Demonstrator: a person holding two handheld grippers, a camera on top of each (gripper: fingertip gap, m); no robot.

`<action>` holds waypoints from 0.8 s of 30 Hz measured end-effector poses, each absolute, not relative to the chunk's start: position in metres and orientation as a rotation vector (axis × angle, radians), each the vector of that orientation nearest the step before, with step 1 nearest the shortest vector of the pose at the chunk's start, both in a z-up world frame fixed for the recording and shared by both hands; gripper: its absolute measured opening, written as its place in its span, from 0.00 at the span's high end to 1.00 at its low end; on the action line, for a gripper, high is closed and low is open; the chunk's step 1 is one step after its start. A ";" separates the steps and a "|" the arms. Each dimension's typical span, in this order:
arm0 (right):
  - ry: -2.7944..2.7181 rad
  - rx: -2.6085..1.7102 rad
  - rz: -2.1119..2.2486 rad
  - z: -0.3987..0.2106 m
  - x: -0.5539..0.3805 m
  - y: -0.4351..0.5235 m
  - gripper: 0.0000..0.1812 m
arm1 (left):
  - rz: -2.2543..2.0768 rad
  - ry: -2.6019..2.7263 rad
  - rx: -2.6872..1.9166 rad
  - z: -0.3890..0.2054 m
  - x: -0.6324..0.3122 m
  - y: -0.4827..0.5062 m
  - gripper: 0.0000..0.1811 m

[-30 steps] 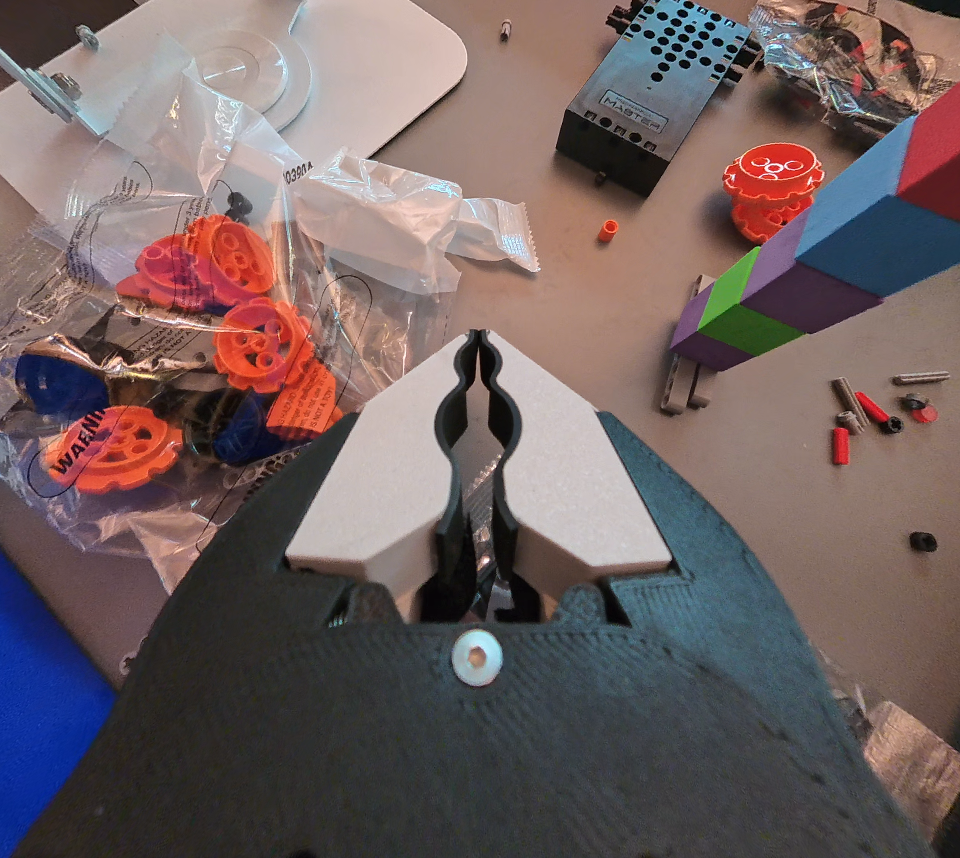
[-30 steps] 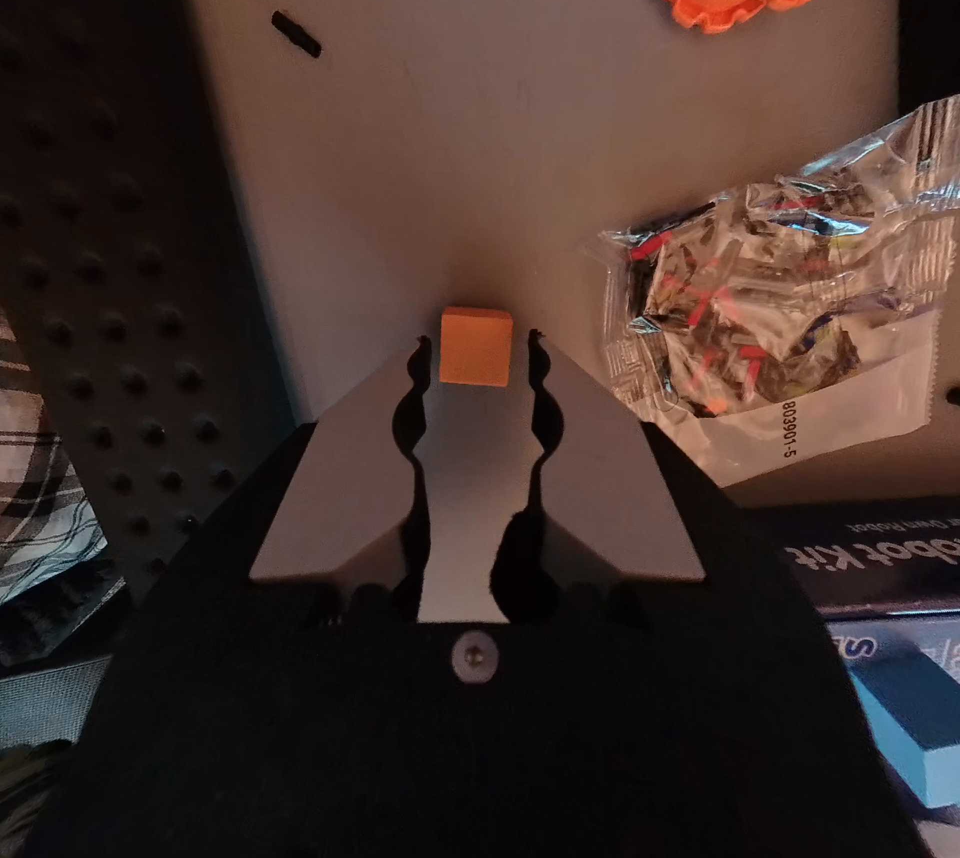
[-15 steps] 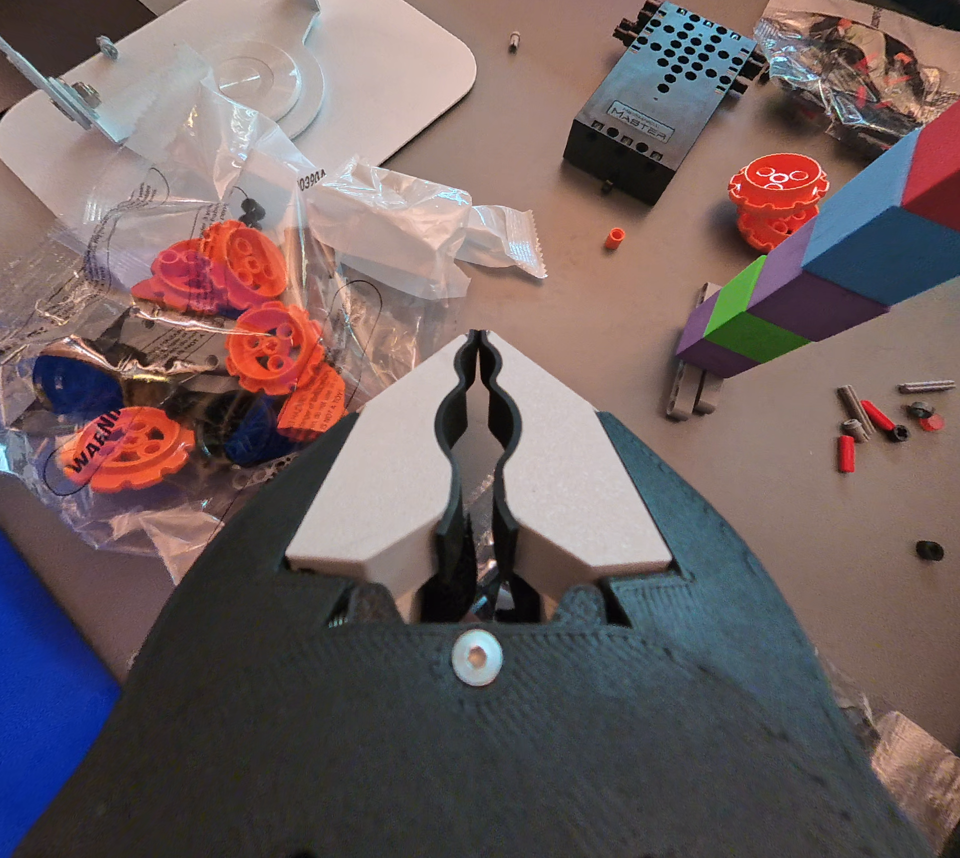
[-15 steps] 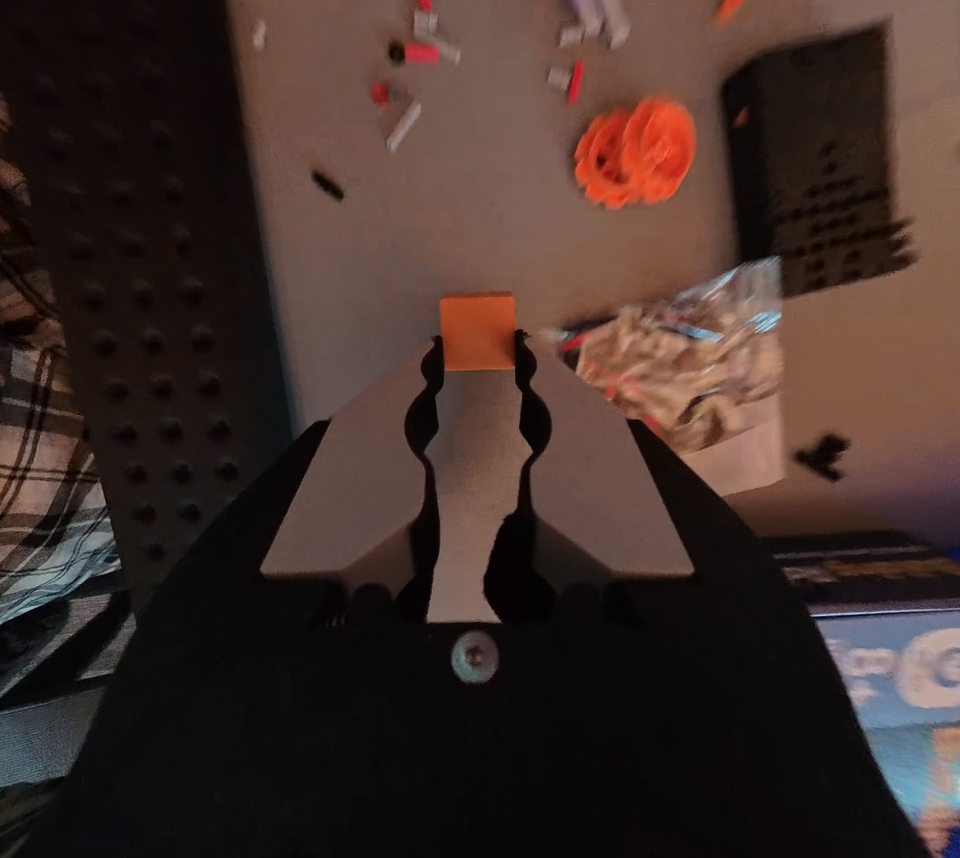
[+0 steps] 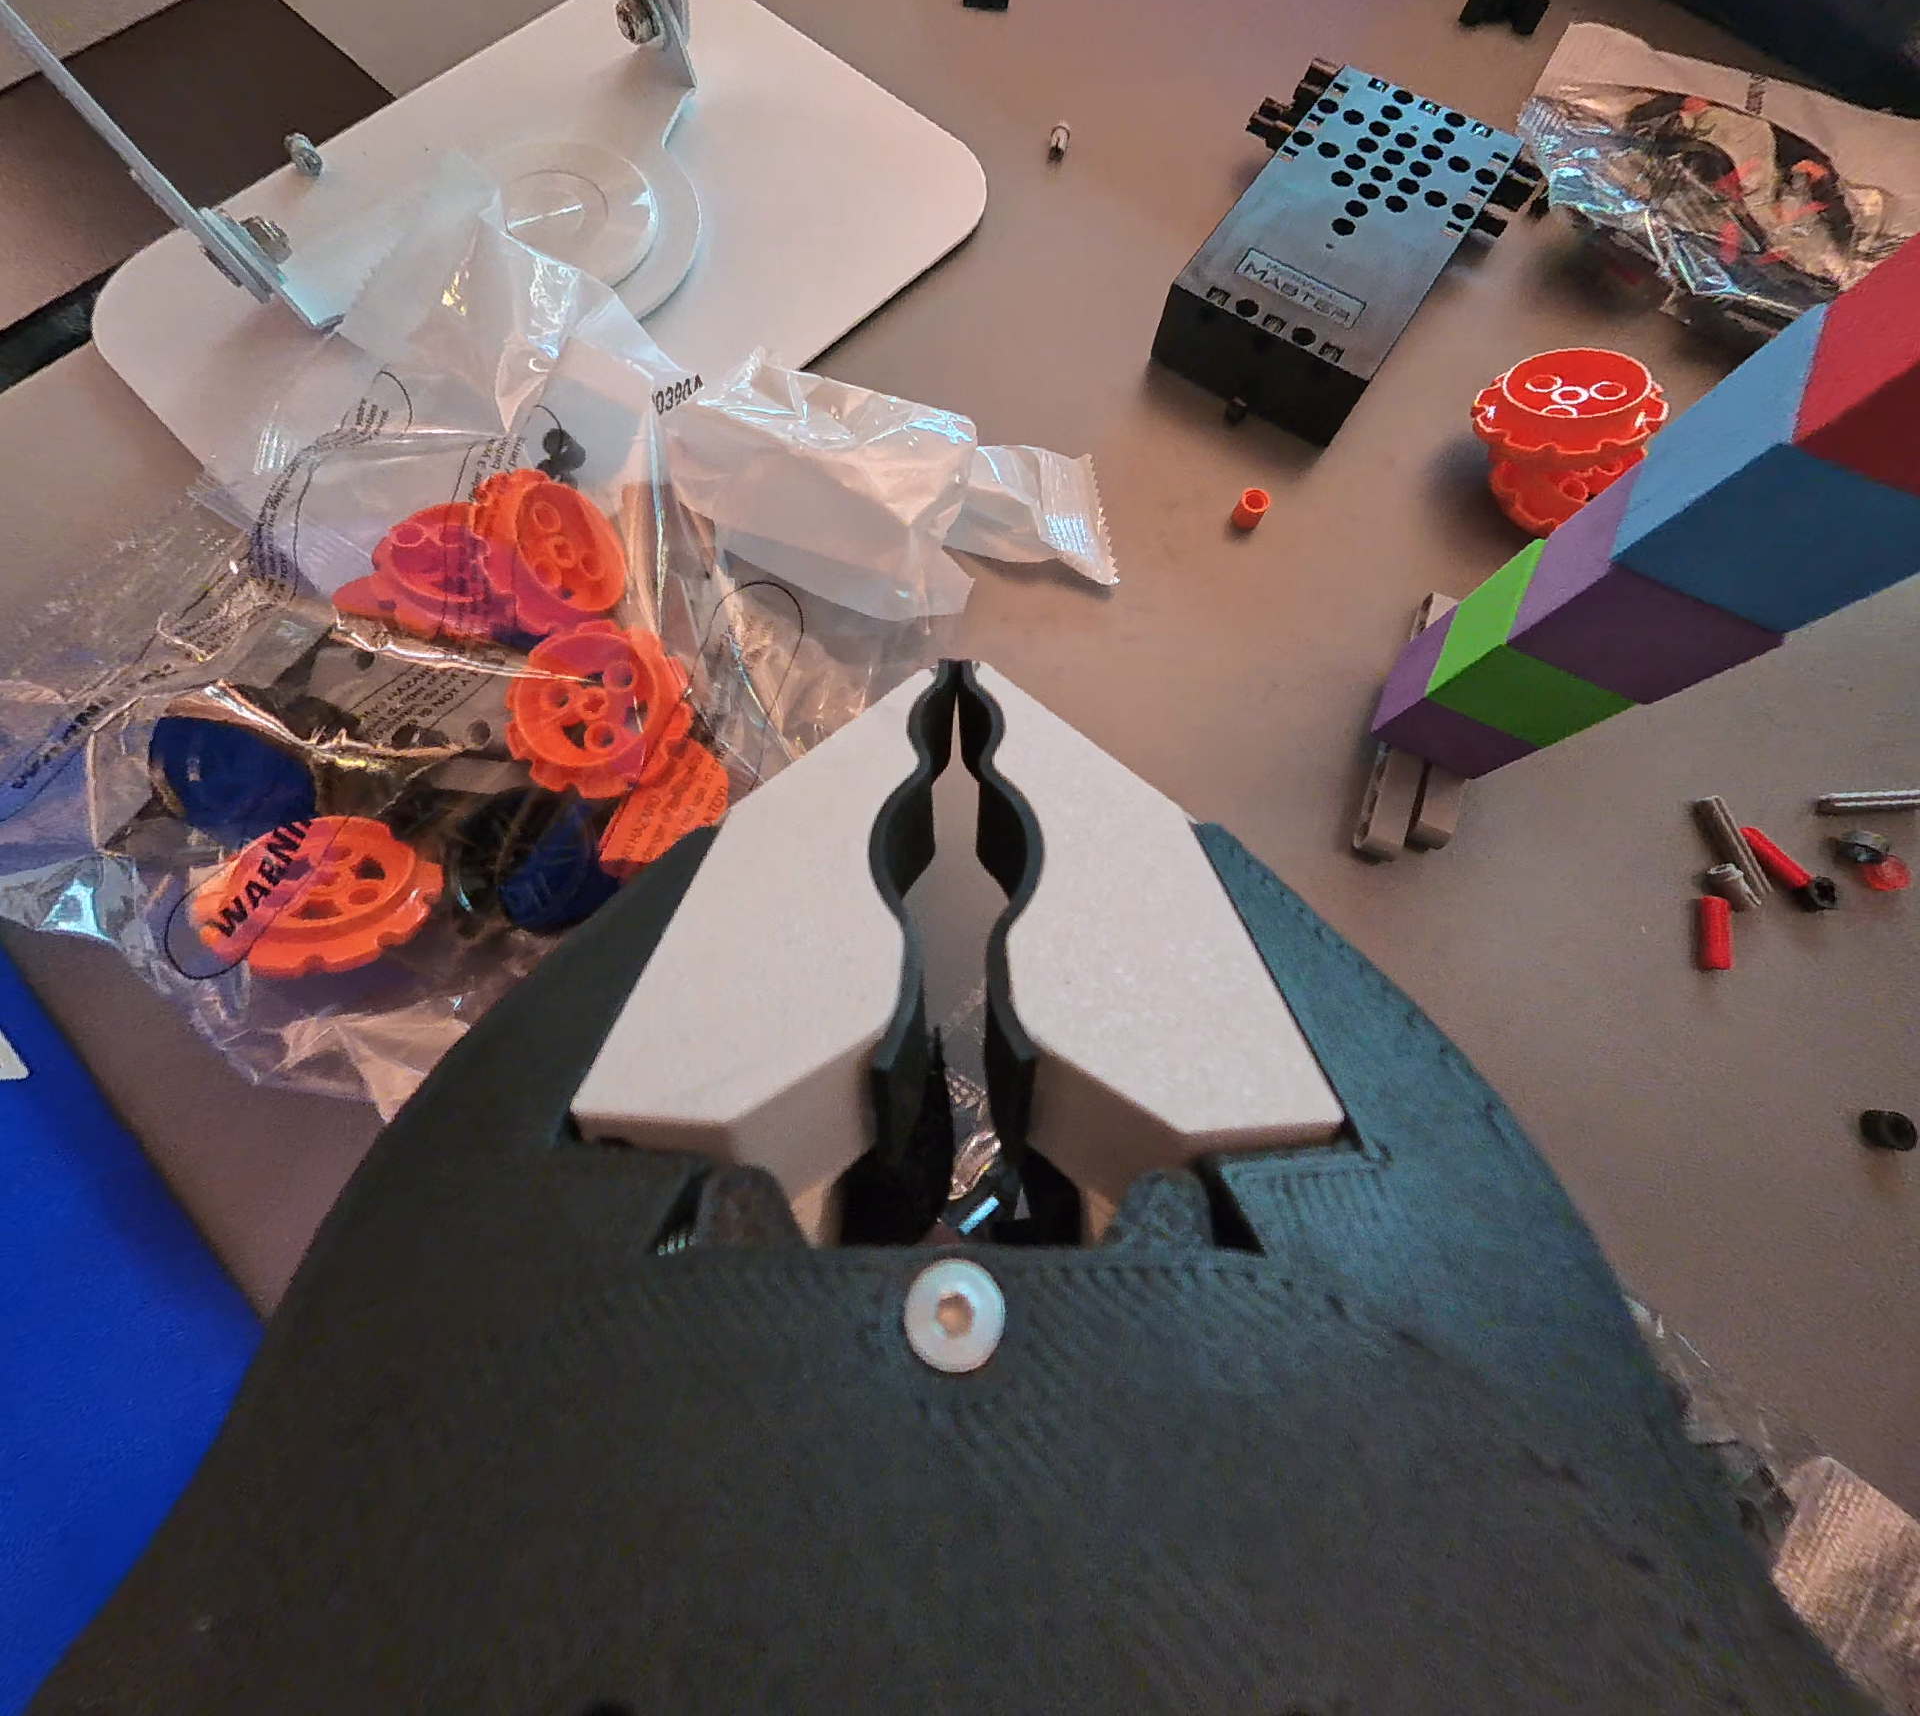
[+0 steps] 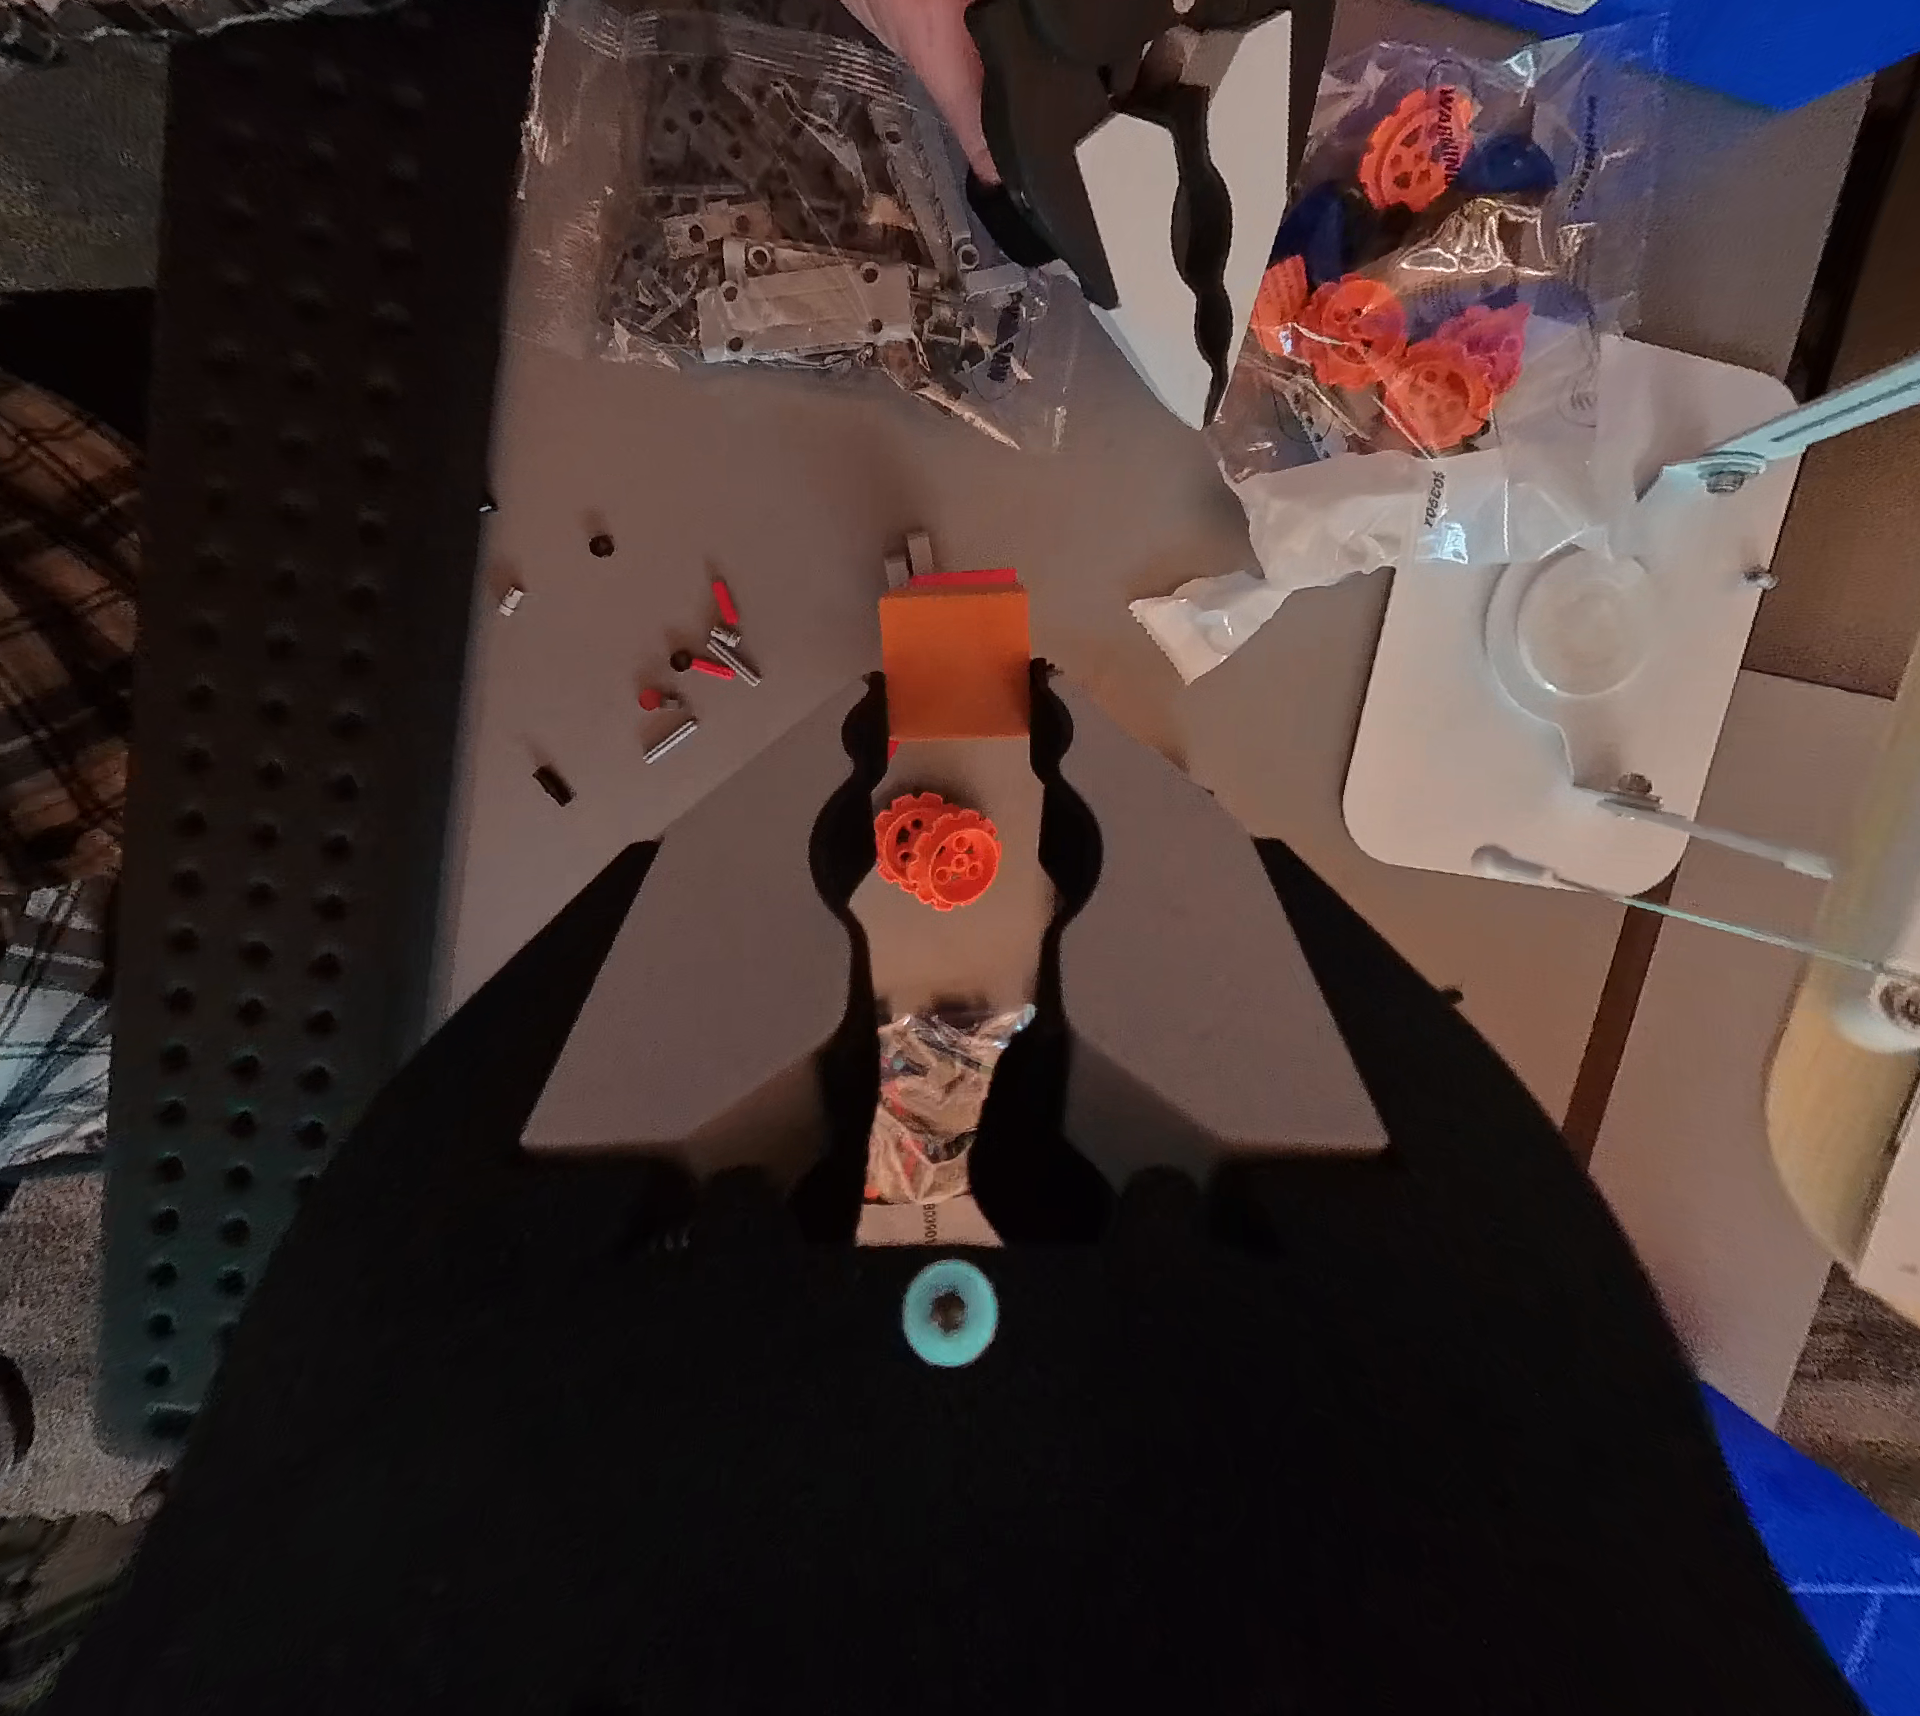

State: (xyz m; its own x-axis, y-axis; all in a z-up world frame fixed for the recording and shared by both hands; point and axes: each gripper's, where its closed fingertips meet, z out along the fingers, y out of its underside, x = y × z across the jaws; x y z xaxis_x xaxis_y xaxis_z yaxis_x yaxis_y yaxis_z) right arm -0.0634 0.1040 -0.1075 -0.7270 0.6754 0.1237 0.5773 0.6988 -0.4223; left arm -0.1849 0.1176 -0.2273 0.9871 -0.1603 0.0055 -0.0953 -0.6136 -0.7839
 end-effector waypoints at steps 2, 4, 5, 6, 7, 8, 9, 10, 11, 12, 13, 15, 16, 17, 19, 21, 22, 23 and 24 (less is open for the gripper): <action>-2.670 -0.989 0.497 -0.111 -0.070 0.104 0.86 | -0.094 0.178 -2.232 -0.227 -0.185 0.118 1.00; -2.708 -0.989 0.481 -0.117 -0.071 0.103 0.86 | -0.090 0.179 -2.232 -0.226 -0.185 0.117 1.00; -2.721 -0.991 0.470 -0.119 -0.071 0.104 0.86 | -0.088 0.181 -2.233 -0.226 -0.185 0.117 1.00; -2.733 -0.994 0.460 -0.122 -0.071 0.105 0.86 | -0.087 0.182 -2.234 -0.226 -0.185 0.117 1.00; -2.747 -0.996 0.450 -0.125 -0.070 0.105 0.86 | -0.087 0.184 -2.234 -0.226 -0.185 0.118 1.00; -2.759 -0.994 0.444 -0.127 -0.069 0.105 0.86 | -0.088 0.186 -2.235 -0.226 -0.184 0.118 1.00; -2.766 -0.991 0.443 -0.128 -0.069 0.105 0.86 | -0.088 0.187 -2.236 -0.227 -0.184 0.118 1.00; -2.767 -0.991 0.450 -0.128 -0.070 0.104 0.86 | -0.087 0.189 -2.238 -0.227 -0.184 0.118 1.00; -2.765 -0.991 0.451 -0.128 -0.071 0.104 0.86 | -0.087 0.190 -2.240 -0.228 -0.184 0.118 1.00; -2.763 -0.990 0.445 -0.127 -0.071 0.105 0.86 | -0.087 0.190 -2.241 -0.228 -0.184 0.118 1.00; -2.763 -0.989 0.440 -0.127 -0.072 0.106 0.86 | -0.086 0.189 -2.241 -0.228 -0.184 0.118 1.00; -2.767 -0.985 0.445 -0.126 -0.072 0.105 0.86 | -0.086 0.187 -2.239 -0.228 -0.184 0.118 1.00; -2.768 -0.984 0.445 -0.125 -0.072 0.105 0.86 | -0.087 0.185 -2.239 -0.228 -0.184 0.118 1.00; -2.770 -0.986 0.444 -0.125 -0.072 0.106 0.86 | -0.088 0.184 -2.240 -0.228 -0.184 0.118 1.00; -2.774 -0.987 0.449 -0.125 -0.072 0.105 0.86 | -0.088 0.186 -2.243 -0.229 -0.184 0.118 1.00; -2.784 -0.989 0.446 -0.127 -0.072 0.105 0.86 | -0.090 0.188 -2.245 -0.229 -0.184 0.118 1.00; -2.789 -0.989 0.444 -0.129 -0.071 0.105 0.86 | -0.090 0.188 -2.246 -0.230 -0.184 0.118 1.00; -2.793 -0.990 0.451 -0.129 -0.071 0.104 0.86 | -0.090 0.189 -2.247 -0.230 -0.184 0.118 1.00; -2.792 -0.992 0.453 -0.129 -0.071 0.104 0.86 | -0.090 0.189 -2.246 -0.229 -0.184 0.118 1.00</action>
State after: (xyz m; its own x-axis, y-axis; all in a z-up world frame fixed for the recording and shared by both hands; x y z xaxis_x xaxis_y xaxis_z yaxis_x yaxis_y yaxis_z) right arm -0.0713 0.1042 -0.1289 -0.7717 0.6350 0.0348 0.5915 0.7368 -0.3276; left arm -0.1836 0.1180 -0.2294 0.9860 -0.1668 0.0002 -0.1049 -0.6213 -0.7765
